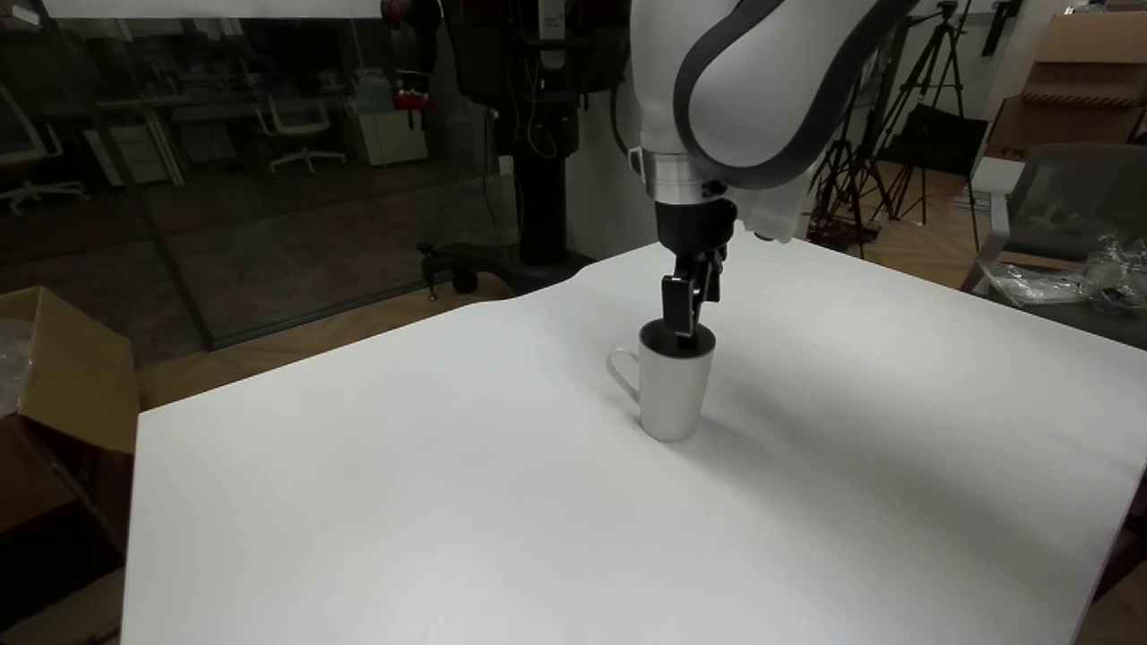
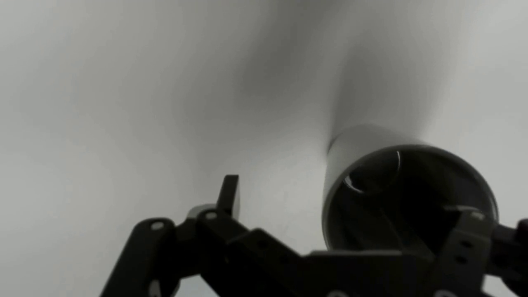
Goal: Move the mug to the right side of the table
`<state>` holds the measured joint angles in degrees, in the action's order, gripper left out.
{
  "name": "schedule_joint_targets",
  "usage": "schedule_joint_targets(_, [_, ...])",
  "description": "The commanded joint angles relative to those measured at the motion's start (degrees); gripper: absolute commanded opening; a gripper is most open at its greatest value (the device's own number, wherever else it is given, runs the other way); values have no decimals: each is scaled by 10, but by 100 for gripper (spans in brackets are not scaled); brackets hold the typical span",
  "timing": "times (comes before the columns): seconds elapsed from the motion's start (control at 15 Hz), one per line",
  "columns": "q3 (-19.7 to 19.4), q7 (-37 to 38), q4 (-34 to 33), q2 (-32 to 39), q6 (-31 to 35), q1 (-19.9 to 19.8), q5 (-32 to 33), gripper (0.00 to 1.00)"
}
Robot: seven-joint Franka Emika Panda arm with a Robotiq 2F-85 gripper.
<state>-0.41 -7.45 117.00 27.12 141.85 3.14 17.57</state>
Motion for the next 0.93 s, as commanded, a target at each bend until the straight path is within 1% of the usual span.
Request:
schedule_joint_targets(0.0, [3, -21, -11, 16, 5, -15, -15, 74])
schedule_joint_targets(0.07, [3, -25, -14, 22, 5, -16, -15, 74])
schedule_joint_targets(0.13, [3, -30, -16, 27, 6, -17, -13, 70])
schedule_joint_targets(0.4, [1, -39, -22, 37, 18, -10, 1, 40])
schedule_joint_targets(0.53, [2, -49, -24, 39, 21, -6, 7, 27])
schedule_joint_targets(0.73, [5, -63, -26, 39, 23, -1, 12, 6])
schedule_joint_targets(0.8, [6, -67, -26, 40, 24, 0, 15, 2])
schedule_joint_targets(0.87, [8, -72, -27, 40, 23, 0, 15, 0])
